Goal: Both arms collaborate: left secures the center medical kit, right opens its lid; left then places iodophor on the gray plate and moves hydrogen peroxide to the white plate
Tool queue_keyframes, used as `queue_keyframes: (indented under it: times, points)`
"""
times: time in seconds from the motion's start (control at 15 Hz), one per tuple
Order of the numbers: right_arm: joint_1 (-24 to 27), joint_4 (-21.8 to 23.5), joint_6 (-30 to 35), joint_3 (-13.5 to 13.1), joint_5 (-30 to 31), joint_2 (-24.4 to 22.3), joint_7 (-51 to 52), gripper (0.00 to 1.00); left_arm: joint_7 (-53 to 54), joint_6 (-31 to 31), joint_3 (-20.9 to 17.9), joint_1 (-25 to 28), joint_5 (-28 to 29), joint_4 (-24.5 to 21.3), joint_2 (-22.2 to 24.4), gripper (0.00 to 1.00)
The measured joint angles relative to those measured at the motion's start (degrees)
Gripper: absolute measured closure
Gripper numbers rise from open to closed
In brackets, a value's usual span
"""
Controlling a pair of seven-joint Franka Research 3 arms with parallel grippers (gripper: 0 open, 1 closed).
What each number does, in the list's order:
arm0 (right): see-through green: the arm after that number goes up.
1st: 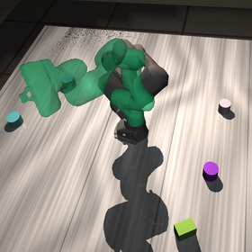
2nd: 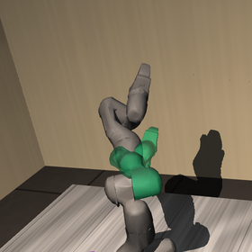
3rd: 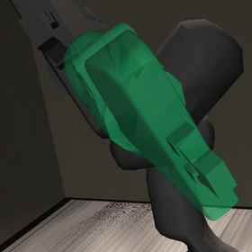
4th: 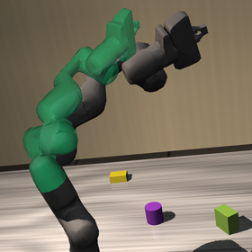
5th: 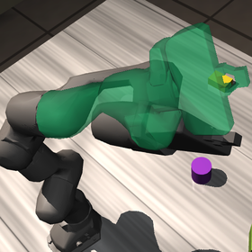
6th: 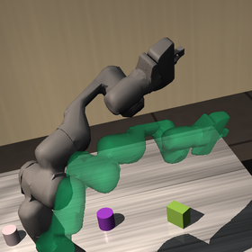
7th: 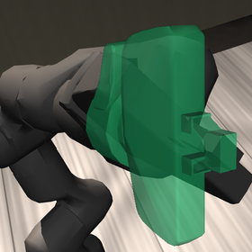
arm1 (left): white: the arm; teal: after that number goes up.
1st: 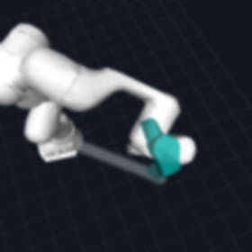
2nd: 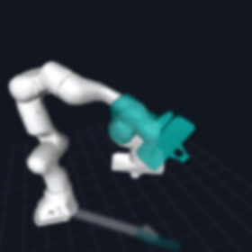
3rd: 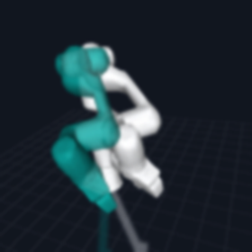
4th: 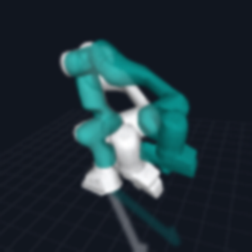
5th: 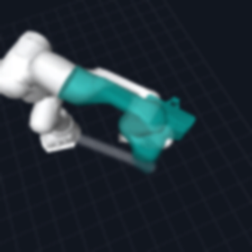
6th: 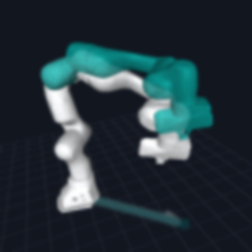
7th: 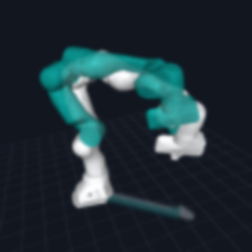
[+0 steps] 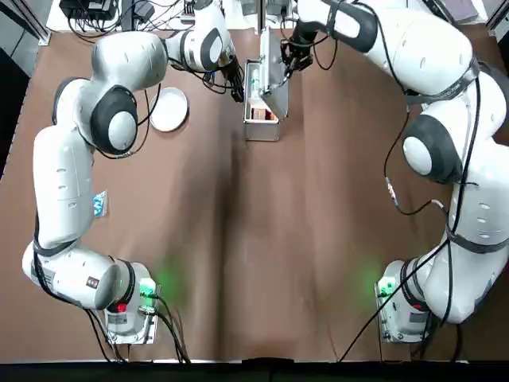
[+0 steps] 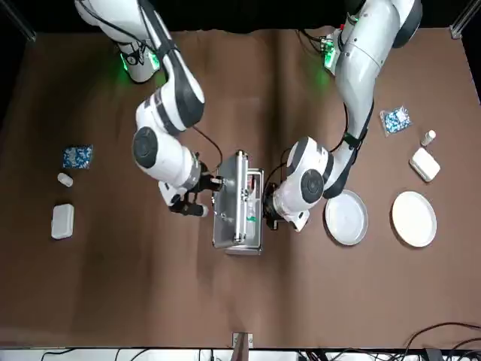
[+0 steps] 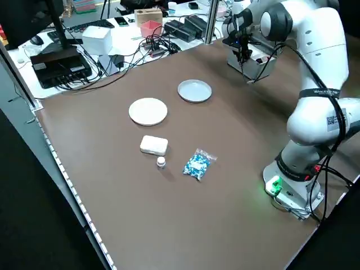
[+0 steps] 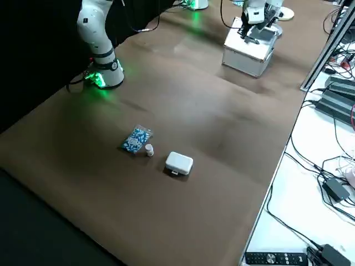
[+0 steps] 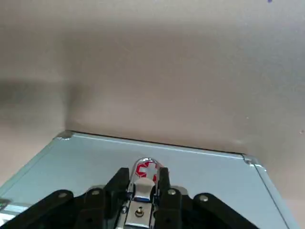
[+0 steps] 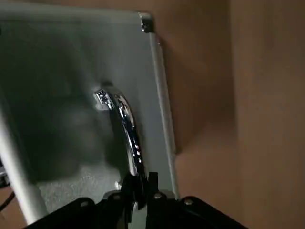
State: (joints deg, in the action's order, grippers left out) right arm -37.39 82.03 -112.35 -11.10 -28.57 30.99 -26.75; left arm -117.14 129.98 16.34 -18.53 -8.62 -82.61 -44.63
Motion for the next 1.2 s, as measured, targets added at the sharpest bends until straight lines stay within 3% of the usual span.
queue_keyframes:
  times: [0.33, 1.2]
  points:
    - [3.4, 2.6, 3.2, -0.5, -0.1, -0.8, 4.7, 0.86, 0.0, 0.1, -0.1, 0.0, 0.0, 0.0, 0.0, 0.68]
    - [5.2, 3.0, 4.2, 0.1, -1.8, -0.4, 11.3, 0.86, 0.0, 0.1, 0.0, 0.0, 0.0, 0.0, 0.0, 0.68]
